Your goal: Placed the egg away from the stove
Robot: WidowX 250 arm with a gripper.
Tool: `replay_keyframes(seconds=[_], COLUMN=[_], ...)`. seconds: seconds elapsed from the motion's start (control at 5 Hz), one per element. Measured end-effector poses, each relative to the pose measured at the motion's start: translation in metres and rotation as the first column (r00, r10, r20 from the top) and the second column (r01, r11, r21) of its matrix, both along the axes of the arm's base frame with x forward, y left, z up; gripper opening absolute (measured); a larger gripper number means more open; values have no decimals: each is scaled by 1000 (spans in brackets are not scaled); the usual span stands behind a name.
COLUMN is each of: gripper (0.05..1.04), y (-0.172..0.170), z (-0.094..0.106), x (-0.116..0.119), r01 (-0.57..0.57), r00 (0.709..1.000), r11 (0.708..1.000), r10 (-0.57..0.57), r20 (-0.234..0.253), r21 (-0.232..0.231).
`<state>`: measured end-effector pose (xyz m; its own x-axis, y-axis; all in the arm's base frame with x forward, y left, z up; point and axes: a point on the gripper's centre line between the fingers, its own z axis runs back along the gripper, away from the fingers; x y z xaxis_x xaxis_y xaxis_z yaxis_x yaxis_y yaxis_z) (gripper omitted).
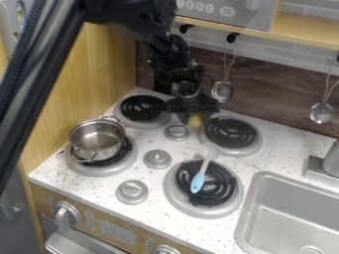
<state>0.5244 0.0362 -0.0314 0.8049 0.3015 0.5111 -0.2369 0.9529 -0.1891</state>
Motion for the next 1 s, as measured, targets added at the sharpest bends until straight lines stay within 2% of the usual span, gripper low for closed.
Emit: replay_keyframes(seconds=[0.2,0.4,0.6,0.8,1.0], gripper=[629,629,629,629,704], y=[23,43,55,54,50], z=[2,-6,1,13,0], x=[-9,-28,-34,-30,-32], r01=[-56,-70,-52,-18,-3], r00=[997,983,969,959,938], r11=[997,995,993,993,996], r10=[58,81,75,51,34], r20=[-56,-167,-234,-280,-346], r21=[44,75,102,118,91])
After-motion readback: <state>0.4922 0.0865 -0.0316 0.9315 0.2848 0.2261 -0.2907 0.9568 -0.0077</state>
